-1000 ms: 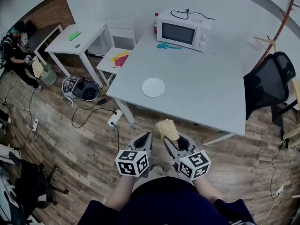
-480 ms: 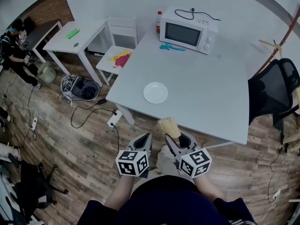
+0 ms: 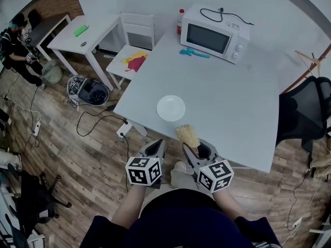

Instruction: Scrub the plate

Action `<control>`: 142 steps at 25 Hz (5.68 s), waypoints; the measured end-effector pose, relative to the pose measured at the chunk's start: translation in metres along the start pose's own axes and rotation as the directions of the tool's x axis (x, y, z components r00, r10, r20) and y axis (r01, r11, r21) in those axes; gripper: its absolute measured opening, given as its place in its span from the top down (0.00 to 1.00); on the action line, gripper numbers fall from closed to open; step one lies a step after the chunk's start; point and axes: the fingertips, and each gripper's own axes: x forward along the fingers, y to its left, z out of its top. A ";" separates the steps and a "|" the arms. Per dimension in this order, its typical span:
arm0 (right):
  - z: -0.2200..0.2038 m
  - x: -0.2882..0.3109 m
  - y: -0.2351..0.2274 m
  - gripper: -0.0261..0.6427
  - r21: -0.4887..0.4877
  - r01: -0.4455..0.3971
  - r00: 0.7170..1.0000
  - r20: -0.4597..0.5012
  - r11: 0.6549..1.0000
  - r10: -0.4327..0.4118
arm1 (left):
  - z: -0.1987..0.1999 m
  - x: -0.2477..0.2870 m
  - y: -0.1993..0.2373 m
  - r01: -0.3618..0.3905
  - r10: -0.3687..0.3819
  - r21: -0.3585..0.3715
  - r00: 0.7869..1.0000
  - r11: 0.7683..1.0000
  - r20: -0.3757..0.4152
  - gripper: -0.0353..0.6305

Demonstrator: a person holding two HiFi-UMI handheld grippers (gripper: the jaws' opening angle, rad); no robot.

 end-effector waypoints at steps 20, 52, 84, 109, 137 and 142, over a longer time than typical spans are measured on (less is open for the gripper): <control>0.014 0.076 -0.097 0.71 0.013 -0.114 0.988 -0.101 0.993 0.115 | 0.011 0.140 0.112 -0.146 0.126 -0.178 0.985 0.973 -0.119 0.73; 0.003 0.100 -0.116 0.71 0.011 -0.119 0.982 -0.146 0.993 0.120 | 0.009 0.172 0.135 -0.160 0.121 -0.254 0.979 0.954 -0.163 0.87; -0.082 0.145 -0.156 0.71 -0.135 -0.099 0.914 -0.404 0.986 0.036 | 0.022 0.143 0.090 -0.101 0.089 -0.201 0.994 0.974 -0.071 0.90; -0.059 0.164 -0.091 0.71 -0.135 -0.275 0.899 -0.387 0.952 0.205 | 0.024 0.147 0.092 -0.130 0.115 -0.124 0.986 0.984 -0.118 0.90; -0.075 0.153 -0.167 0.71 -0.190 -0.160 0.883 -0.467 0.969 0.054 | 0.015 0.142 0.084 -0.169 0.161 -0.089 0.982 0.982 -0.098 0.90; -0.056 0.175 -0.154 0.71 -0.216 -0.179 0.892 -0.448 0.960 0.066 | 0.013 0.141 0.082 -0.174 0.165 -0.092 0.982 0.980 -0.096 0.90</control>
